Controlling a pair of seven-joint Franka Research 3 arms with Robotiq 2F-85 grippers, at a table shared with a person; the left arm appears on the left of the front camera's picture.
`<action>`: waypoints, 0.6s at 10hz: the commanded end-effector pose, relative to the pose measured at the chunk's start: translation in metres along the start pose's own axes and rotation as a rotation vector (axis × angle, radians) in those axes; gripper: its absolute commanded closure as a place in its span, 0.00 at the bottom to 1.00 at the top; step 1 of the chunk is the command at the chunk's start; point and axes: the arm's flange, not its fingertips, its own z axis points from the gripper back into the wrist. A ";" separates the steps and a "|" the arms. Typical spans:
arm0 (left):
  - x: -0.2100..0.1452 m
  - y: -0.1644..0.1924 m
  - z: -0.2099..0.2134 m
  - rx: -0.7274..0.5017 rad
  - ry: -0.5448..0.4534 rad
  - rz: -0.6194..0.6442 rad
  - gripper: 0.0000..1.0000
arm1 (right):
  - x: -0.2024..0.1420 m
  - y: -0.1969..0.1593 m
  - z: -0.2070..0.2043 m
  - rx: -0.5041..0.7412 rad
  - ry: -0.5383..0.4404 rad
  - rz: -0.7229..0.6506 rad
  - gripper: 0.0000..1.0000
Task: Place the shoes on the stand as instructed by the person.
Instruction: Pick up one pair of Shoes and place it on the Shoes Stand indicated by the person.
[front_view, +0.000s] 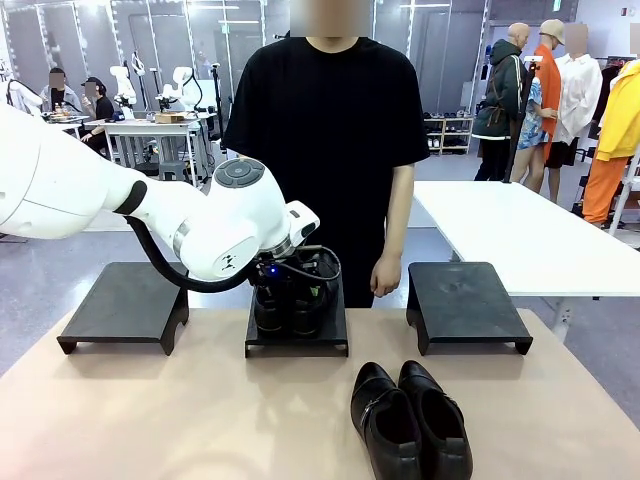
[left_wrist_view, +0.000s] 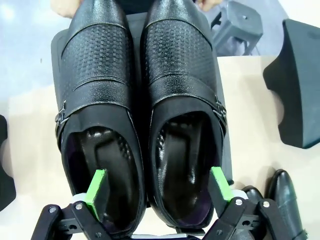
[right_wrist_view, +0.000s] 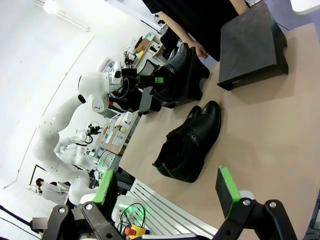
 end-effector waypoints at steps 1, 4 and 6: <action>0.000 0.000 0.000 0.000 0.000 0.000 0.00 | 0.000 0.001 0.000 0.009 -0.016 0.021 0.00; 0.000 0.000 0.000 0.000 0.000 0.000 0.00 | 0.000 0.001 0.000 0.009 -0.016 0.021 0.00; 0.000 0.000 0.000 0.000 0.000 0.000 0.00 | 0.000 0.001 0.000 0.009 -0.016 0.021 0.00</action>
